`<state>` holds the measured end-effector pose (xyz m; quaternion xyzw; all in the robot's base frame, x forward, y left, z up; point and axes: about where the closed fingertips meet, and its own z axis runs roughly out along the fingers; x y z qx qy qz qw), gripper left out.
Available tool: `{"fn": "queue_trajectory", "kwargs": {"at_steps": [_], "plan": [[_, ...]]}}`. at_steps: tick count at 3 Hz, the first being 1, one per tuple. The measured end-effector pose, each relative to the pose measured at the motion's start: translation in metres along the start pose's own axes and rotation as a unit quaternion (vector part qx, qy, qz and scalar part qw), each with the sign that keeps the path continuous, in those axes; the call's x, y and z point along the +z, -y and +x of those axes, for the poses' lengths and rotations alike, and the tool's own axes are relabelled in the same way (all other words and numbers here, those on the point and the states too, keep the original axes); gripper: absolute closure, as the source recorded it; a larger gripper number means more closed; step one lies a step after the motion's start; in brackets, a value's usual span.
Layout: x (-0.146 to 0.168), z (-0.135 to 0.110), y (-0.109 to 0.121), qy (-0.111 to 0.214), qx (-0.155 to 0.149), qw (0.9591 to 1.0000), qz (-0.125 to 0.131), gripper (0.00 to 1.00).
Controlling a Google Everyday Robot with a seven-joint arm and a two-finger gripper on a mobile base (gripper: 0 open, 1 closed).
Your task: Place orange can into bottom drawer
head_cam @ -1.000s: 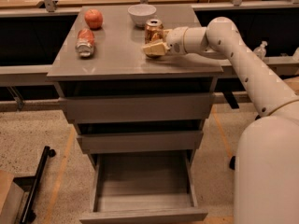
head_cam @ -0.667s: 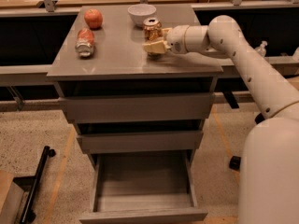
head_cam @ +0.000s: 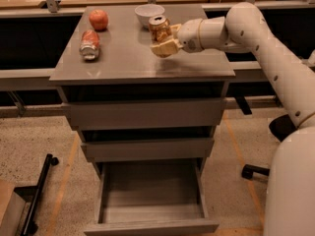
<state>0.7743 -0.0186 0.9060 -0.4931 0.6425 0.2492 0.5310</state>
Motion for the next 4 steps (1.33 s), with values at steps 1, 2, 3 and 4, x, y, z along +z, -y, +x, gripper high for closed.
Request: {"fn": "queue_trajectory", "kwargs": {"at_steps": [1,2,3,4], "plan": [[-0.02,-0.012,-0.021,-0.016,-0.015,0.9997,-0.011,1.0],[-0.051,-0.028,-0.048,-0.026,-0.016,0.9994,-0.014,1.0],[-0.08,-0.029,-0.086,-0.032,0.018,0.9991,-0.018,1.0],[-0.101,-0.012,-0.124,-0.034,0.058,0.9965,-0.049,1.0]]}}
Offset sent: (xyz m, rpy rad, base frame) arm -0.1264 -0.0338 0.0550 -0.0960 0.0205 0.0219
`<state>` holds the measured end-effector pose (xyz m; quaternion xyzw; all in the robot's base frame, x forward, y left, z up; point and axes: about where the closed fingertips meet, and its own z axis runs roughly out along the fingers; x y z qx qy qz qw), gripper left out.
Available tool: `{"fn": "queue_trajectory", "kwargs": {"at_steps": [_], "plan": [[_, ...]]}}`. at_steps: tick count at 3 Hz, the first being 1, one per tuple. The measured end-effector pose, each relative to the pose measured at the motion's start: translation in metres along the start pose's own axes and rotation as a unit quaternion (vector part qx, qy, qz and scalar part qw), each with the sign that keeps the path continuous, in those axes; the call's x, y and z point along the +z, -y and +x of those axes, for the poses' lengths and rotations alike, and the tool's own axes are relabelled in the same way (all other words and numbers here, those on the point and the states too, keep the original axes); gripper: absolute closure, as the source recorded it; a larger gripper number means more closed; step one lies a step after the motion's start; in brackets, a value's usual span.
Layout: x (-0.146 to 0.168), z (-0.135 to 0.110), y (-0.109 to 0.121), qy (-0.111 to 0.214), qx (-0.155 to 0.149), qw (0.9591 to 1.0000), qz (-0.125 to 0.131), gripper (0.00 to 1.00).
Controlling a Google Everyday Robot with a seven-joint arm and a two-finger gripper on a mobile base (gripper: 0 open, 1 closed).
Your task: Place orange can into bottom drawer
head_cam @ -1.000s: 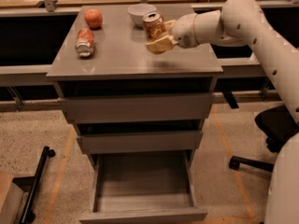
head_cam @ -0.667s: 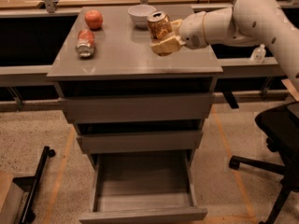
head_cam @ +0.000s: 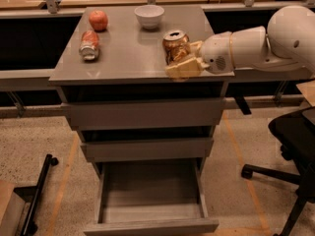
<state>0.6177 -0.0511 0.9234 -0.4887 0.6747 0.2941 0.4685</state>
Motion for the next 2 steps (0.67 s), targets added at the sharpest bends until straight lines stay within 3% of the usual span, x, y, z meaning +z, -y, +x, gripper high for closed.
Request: {"fn": "queue_trajectory", "kwargs": {"at_steps": [1,2], "plan": [[-0.003,0.006,-0.005,-0.002,0.006,1.0,-0.004,1.0],[0.013,0.016,-0.008,0.0,-0.011,0.9997,-0.024,1.0]]}}
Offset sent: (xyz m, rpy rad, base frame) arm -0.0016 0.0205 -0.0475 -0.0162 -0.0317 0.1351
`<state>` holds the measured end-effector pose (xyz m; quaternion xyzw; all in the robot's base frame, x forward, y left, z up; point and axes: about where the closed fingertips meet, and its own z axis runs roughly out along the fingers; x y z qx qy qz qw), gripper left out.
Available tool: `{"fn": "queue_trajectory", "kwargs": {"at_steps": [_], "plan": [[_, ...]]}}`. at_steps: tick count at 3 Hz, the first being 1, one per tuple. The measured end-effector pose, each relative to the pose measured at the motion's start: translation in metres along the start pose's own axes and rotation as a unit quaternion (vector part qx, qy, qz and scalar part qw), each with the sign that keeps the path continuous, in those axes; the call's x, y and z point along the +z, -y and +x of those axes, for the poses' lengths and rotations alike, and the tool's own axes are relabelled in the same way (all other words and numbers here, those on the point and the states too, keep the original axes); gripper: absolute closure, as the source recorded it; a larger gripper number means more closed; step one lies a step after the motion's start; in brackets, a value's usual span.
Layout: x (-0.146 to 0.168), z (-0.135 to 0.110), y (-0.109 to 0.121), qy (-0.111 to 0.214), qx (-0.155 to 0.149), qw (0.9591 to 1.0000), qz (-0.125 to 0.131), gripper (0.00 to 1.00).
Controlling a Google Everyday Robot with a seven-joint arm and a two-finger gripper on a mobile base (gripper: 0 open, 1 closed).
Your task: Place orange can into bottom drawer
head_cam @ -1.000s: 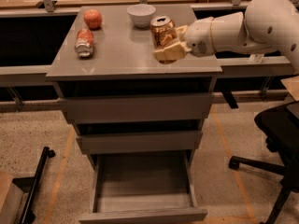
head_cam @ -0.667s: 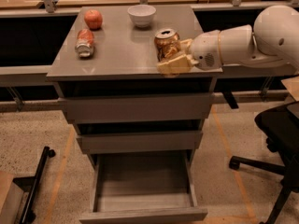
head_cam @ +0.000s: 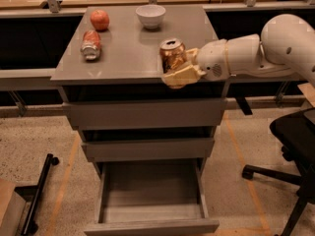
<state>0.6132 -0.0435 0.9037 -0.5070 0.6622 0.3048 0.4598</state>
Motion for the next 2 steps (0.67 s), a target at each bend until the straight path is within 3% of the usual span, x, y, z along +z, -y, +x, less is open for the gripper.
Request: {"fn": "queue_trajectory", "kwargs": {"at_steps": [1,2], "plan": [[0.024,0.029,-0.015,0.01,-0.004,0.9996,-0.024,1.0],[0.054,0.072,-0.044,0.004,0.01,0.9985,-0.054,1.0]]}}
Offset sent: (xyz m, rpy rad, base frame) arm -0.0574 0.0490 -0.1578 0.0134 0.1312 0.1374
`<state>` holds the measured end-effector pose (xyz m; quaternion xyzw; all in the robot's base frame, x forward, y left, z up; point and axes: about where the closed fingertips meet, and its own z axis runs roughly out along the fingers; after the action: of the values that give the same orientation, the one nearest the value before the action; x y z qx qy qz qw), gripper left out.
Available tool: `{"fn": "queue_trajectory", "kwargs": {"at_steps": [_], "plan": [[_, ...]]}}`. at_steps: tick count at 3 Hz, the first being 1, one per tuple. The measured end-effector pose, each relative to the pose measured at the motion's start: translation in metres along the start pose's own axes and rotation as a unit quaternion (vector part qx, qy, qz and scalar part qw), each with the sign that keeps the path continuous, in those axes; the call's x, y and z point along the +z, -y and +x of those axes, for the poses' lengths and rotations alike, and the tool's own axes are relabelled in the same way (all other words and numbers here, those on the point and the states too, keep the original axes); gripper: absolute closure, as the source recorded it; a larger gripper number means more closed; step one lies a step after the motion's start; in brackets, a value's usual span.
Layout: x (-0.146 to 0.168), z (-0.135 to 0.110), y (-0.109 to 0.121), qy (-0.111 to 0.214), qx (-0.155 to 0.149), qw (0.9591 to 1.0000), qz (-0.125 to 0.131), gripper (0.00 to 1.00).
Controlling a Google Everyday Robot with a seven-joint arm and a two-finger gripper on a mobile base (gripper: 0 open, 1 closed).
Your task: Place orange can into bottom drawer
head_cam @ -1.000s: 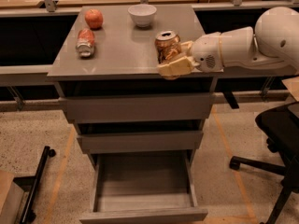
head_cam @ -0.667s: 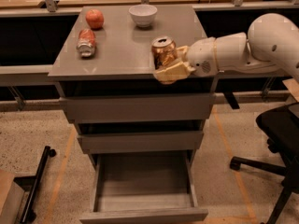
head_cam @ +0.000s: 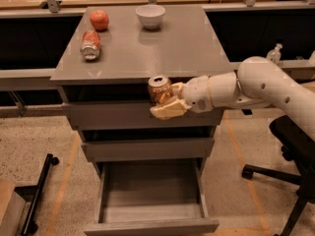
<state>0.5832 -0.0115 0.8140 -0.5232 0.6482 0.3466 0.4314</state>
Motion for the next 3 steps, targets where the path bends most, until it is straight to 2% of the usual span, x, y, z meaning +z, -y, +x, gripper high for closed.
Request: {"fn": "queue_trajectory", "kwargs": {"at_steps": [2,3], "plan": [[0.035,0.087,-0.033,0.0,0.058,0.998,-0.024,1.0],[0.052,0.135,-0.04,0.006,0.109,0.9938,-0.024,1.0]]}}
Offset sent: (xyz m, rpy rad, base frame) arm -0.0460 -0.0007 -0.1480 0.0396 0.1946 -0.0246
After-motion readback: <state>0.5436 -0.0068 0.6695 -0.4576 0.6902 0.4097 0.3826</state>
